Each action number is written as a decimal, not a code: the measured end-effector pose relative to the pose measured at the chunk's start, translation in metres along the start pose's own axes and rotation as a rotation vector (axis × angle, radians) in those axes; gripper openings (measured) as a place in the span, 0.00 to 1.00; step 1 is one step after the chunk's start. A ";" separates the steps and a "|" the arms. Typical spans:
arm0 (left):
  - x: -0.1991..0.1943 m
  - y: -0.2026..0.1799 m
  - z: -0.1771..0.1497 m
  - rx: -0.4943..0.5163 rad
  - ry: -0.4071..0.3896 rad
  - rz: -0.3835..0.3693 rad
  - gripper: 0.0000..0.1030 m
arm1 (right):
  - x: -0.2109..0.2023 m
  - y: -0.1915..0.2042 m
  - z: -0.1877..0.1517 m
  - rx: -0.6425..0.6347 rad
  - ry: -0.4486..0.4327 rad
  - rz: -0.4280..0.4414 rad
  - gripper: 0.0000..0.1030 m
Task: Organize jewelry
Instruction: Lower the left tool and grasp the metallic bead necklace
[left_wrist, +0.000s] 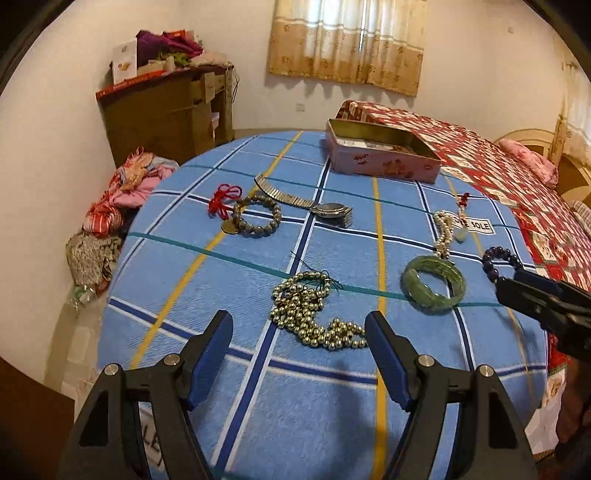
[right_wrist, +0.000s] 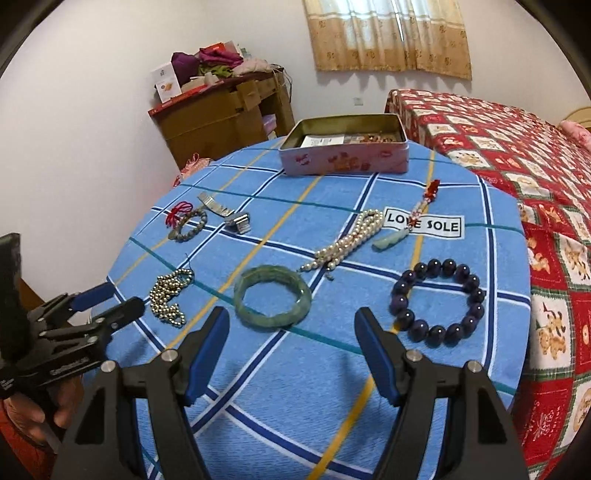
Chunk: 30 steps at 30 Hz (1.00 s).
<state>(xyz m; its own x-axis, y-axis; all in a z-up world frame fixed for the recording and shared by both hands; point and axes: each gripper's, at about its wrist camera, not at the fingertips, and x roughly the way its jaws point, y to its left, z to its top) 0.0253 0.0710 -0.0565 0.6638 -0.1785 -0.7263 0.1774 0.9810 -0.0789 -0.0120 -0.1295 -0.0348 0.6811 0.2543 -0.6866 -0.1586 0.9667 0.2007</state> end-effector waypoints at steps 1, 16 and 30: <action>0.005 0.001 0.002 -0.010 0.010 0.015 0.72 | -0.001 0.000 0.000 0.000 -0.001 -0.002 0.71; 0.035 -0.010 0.000 0.060 0.057 0.038 0.14 | 0.009 -0.009 0.000 0.038 0.028 0.001 0.71; -0.068 0.011 0.041 -0.017 -0.252 -0.125 0.09 | 0.035 0.001 0.012 0.012 0.096 0.056 0.75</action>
<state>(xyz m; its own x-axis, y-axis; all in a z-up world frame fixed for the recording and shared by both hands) 0.0114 0.0905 0.0203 0.7975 -0.3095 -0.5178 0.2583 0.9509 -0.1706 0.0205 -0.1197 -0.0500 0.5997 0.3101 -0.7377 -0.1855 0.9506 0.2489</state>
